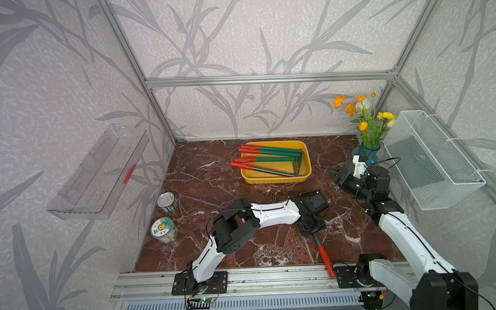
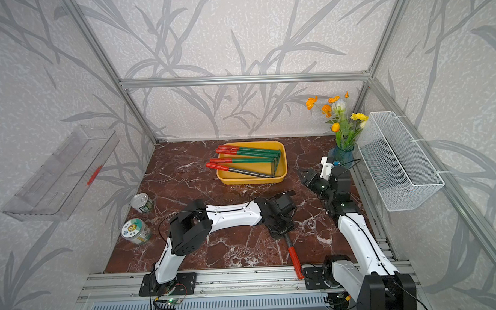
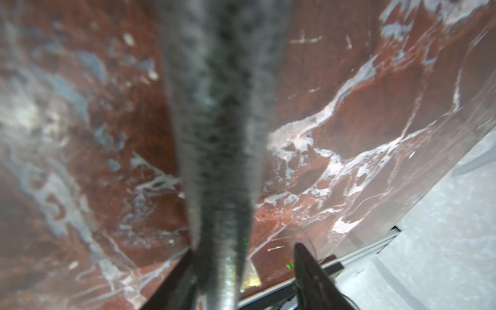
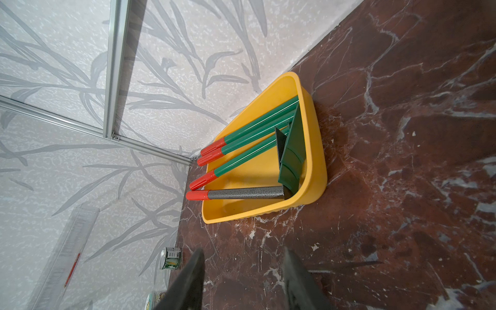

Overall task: Put the small hoe into the storage box
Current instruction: Pick up the hoe from the center of the board.

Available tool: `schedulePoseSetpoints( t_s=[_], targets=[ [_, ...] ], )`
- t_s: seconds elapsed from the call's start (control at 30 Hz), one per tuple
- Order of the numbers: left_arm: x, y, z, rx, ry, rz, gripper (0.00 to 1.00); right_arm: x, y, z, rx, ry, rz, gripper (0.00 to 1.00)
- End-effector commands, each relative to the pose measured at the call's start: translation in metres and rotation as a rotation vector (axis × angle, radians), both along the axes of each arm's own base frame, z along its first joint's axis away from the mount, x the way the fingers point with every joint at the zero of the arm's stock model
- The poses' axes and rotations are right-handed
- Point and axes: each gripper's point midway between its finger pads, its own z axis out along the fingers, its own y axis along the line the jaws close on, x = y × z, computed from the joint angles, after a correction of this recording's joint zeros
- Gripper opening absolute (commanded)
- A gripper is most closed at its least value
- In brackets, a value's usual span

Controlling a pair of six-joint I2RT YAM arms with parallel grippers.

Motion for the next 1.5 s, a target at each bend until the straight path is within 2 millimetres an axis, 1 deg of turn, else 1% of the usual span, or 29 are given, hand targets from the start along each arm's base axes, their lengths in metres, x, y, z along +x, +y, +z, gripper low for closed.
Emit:
schedulePoseSetpoints(
  t_s=[0.0,0.07,0.2,0.27,0.37,0.43,0.6,0.77,0.87,1.0,1.07,1.17,1.3,1.37,1.47],
  targets=[
    [-0.01,0.012,-0.026,0.057,0.039,-0.007,0.4,0.001,-0.002,0.007,0.016,-0.03,-0.003,0.47],
    [-0.012,0.014,-0.029,0.059,0.042,-0.011,0.36,0.001,-0.003,0.007,0.022,-0.029,-0.008,0.47],
    [-0.016,0.022,-0.042,0.093,0.059,-0.025,0.36,0.001,-0.005,0.009,0.028,-0.03,-0.012,0.47],
    [-0.018,0.024,-0.047,0.109,0.068,-0.04,0.39,0.0,-0.006,0.01,0.032,-0.031,-0.015,0.47],
    [-0.018,0.032,-0.049,0.164,0.059,-0.09,0.46,-0.001,-0.009,0.012,0.036,-0.037,-0.022,0.47],
    [-0.017,0.041,-0.05,0.214,0.066,-0.123,0.49,-0.001,-0.01,0.014,0.041,-0.04,-0.026,0.47],
    [-0.012,0.064,-0.05,0.327,0.055,-0.196,0.48,-0.004,-0.011,0.021,0.047,-0.06,-0.033,0.47],
    [-0.011,0.074,-0.057,0.374,0.058,-0.21,0.41,-0.005,-0.009,0.027,0.071,-0.074,-0.03,0.47],
    [-0.011,0.074,-0.066,0.376,0.062,-0.203,0.4,-0.005,-0.008,0.03,0.091,-0.085,-0.023,0.47],
    [-0.007,0.067,-0.066,0.368,0.043,-0.217,0.41,-0.005,-0.008,0.03,0.095,-0.084,-0.024,0.47],
    [-0.006,0.068,-0.069,0.371,0.041,-0.219,0.4,-0.004,-0.008,0.03,0.1,-0.084,-0.026,0.47],
    [-0.007,0.069,-0.073,0.368,0.045,-0.218,0.36,-0.003,-0.008,0.031,0.104,-0.088,-0.025,0.47],
    [-0.003,0.079,-0.076,0.359,0.042,-0.196,0.22,-0.003,-0.008,0.028,0.105,-0.079,-0.024,0.47],
    [-0.001,0.088,-0.077,0.353,0.042,-0.182,0.18,-0.002,-0.01,0.027,0.107,-0.078,-0.029,0.47],
    [-0.001,0.094,-0.075,0.353,0.041,-0.19,0.16,-0.001,-0.011,0.025,0.107,-0.075,-0.034,0.47]
  ],
)
